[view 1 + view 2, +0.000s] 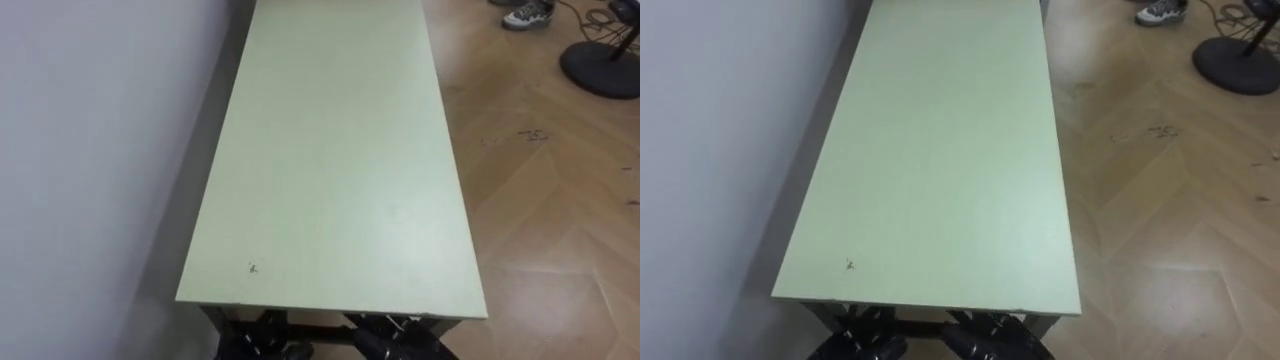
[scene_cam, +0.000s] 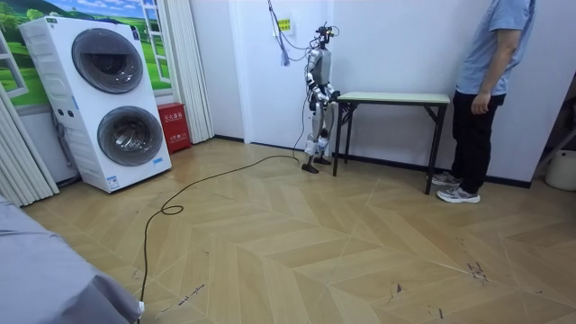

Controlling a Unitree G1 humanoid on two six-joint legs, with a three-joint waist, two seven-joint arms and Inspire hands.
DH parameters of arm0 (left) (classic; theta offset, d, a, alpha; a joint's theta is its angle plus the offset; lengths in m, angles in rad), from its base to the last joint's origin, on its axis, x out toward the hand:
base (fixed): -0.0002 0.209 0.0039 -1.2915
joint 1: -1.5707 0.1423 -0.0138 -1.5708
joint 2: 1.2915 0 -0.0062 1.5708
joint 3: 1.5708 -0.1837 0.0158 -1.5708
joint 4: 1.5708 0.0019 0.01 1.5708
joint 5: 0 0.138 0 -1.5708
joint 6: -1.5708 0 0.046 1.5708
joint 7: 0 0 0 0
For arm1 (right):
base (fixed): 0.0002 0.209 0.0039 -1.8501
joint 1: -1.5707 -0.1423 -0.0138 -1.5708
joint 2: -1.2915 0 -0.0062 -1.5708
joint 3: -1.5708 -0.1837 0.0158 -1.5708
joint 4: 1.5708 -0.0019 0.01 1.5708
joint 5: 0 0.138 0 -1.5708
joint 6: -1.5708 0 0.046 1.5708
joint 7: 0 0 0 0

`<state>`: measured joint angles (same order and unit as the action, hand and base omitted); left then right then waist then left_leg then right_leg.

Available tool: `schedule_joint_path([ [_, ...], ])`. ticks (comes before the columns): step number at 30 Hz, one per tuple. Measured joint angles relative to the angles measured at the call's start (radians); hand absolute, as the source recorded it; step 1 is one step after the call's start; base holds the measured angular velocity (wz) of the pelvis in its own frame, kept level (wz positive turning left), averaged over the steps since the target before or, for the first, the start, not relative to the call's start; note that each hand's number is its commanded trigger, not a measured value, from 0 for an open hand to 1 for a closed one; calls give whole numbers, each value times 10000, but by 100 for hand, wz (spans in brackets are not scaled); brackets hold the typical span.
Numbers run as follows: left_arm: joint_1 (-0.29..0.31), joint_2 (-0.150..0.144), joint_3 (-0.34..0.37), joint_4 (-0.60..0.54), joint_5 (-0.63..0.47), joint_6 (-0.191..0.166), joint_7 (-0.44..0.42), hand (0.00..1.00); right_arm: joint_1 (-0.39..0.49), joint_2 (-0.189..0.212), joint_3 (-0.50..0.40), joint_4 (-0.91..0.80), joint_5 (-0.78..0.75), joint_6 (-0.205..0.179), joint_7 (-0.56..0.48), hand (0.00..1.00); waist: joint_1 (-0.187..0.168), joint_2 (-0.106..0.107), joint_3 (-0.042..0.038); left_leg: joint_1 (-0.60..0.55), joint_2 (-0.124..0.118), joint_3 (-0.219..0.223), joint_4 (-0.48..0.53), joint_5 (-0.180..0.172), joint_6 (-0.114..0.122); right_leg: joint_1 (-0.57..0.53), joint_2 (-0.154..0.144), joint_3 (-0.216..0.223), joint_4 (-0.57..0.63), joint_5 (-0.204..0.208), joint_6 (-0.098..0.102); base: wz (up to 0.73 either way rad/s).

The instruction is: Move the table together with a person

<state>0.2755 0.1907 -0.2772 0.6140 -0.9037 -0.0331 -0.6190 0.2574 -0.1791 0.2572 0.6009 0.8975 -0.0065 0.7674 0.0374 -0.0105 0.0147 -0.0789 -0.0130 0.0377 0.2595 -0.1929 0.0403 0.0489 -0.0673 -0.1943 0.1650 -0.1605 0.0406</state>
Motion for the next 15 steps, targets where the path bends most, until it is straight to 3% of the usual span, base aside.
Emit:
schedule_joint_path([
  [3,-63,131,-61,-70,303,-13,-397,0,-5,-299,57,-202,-919,46,278,0,-40,64,-19,30,-3,17,-21,0,1,-9,-2,25,53,-1,1,-1],
  [8,84,727,-442,-66,1344,-59,-299,0,176,-924,280,-103,-1358,55,266,0,-75,81,-25,54,-3,2,-8,1,0,18,6,33,54,-1,1,0],
  [15,143,732,-373,411,2687,-419,893,0,321,-1006,456,422,-2434,-9,-409,0,-38,-11,-6,99,-19,-78,-53,29,-33,65,13,-10,45,-1,1,0],
])
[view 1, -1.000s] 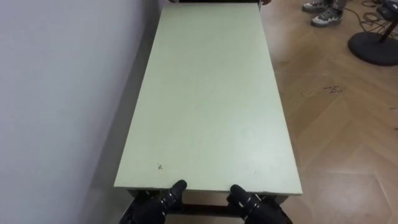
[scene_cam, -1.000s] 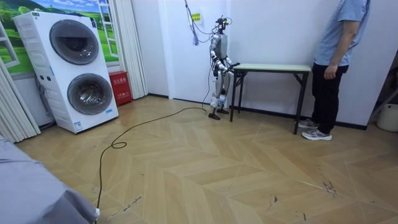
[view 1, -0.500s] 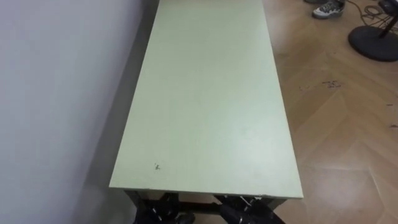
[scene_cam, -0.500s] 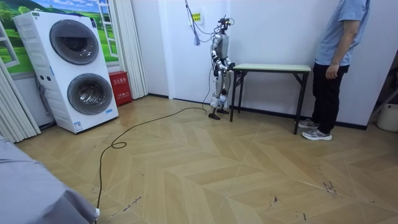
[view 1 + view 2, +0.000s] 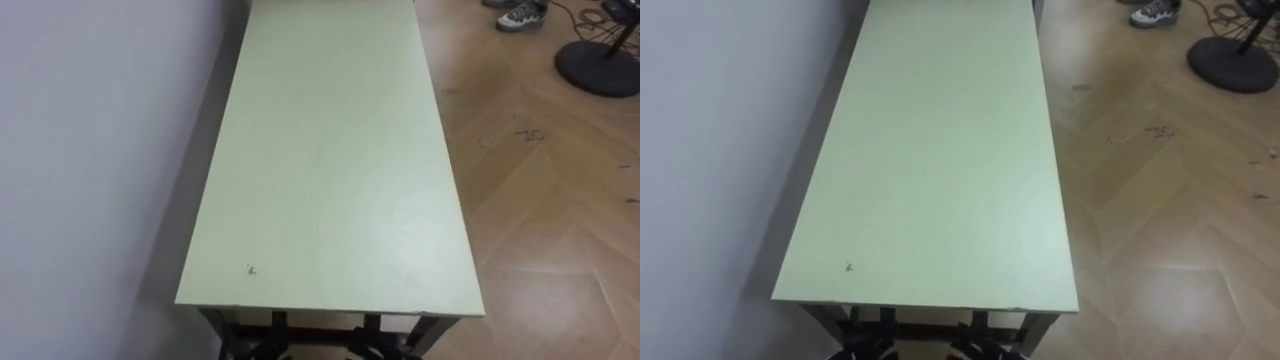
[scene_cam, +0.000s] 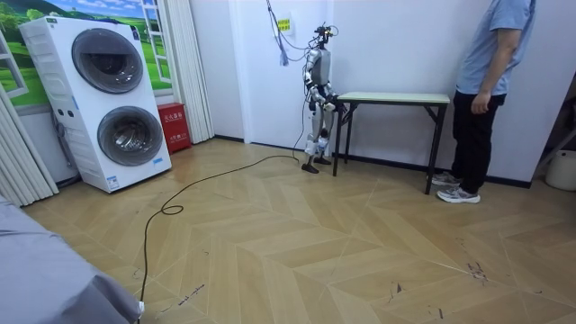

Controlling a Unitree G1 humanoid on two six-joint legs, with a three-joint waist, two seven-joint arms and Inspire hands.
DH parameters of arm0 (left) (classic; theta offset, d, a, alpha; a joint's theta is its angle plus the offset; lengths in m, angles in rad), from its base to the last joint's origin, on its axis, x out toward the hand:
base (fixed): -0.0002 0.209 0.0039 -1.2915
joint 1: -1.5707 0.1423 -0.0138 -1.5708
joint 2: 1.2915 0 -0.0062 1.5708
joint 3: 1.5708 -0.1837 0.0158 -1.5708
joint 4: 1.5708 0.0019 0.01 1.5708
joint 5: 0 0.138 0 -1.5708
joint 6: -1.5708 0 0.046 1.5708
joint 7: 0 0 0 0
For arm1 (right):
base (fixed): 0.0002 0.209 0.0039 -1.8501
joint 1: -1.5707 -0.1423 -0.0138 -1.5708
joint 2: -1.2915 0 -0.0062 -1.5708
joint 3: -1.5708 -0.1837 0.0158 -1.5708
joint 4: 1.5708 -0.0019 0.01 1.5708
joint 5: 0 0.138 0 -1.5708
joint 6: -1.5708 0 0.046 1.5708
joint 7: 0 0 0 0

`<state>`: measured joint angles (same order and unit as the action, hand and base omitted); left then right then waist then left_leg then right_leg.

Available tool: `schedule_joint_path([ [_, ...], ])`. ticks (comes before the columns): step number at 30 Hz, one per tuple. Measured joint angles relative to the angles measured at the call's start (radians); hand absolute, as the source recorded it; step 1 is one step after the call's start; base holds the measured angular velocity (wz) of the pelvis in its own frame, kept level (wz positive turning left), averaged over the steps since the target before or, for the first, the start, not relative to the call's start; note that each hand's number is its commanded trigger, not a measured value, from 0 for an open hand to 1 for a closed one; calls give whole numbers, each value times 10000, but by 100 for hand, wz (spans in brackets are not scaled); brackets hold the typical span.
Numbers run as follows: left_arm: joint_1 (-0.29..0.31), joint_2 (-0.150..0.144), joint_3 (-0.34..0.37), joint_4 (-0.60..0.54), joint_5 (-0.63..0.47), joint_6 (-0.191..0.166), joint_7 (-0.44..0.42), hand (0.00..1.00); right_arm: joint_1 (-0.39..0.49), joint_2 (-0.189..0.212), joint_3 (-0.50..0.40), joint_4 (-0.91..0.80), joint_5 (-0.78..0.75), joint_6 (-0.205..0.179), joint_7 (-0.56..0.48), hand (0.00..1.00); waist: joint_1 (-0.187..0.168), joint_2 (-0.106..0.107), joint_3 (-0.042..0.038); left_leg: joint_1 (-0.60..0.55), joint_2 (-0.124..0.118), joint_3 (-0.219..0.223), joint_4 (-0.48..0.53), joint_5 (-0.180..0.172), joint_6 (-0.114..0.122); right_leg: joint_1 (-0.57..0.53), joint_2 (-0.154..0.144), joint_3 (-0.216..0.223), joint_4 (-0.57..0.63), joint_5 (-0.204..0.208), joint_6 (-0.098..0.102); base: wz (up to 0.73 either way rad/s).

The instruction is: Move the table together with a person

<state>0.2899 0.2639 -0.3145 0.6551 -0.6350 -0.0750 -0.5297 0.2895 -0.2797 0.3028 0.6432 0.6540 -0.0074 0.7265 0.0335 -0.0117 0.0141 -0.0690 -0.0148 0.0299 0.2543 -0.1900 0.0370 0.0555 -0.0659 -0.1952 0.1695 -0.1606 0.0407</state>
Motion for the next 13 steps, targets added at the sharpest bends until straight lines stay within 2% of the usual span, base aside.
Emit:
schedule_joint_path([
  [2,-84,-59,52,419,12,-227,639,0,-86,56,-91,594,-30,-142,-578,0,5,-101,44,121,-10,-26,-69,14,-11,108,5,-6,-39,0,0,0],
  [4,-84,-139,195,767,45,-313,1299,0,-70,86,-126,934,-9,-232,-1125,0,-14,-144,-3,166,-16,-45,-123,22,-22,134,8,-33,-41,0,0,0],
  [5,-61,-196,349,1013,215,-408,1727,0,-88,107,-150,1171,0,-277,-1491,0,38,-167,-1,240,-14,-29,-193,40,-36,163,12,-30,-39,0,0,0],
  [6,-48,-240,438,1215,218,-444,1946,0,-159,164,-180,1406,11,-323,-1616,0,34,-110,-28,287,-9,-27,-219,48,-44,195,19,-28,-42,0,0,0],
  [8,-40,-500,866,2032,492,-464,2919,0,-410,577,-513,2550,74,-585,-2307,0,2,-152,-15,445,-6,-32,-283,54,-55,395,39,-32,-188,1,0,0],
  [10,22,-722,1230,2490,1002,-511,3451,0,-550,741,-634,3250,91,-680,-2812,0,36,-145,-23,448,-4,-49,-301,53,-57,405,42,-74,-190,1,0,5],
  [13,100,-1147,1866,2977,1187,-705,3956,0,-636,977,-892,4088,86,-670,-3510,0,89,-133,-34,491,-8,-56,-355,56,-59,421,42,-76,-193,1,0,1],
])
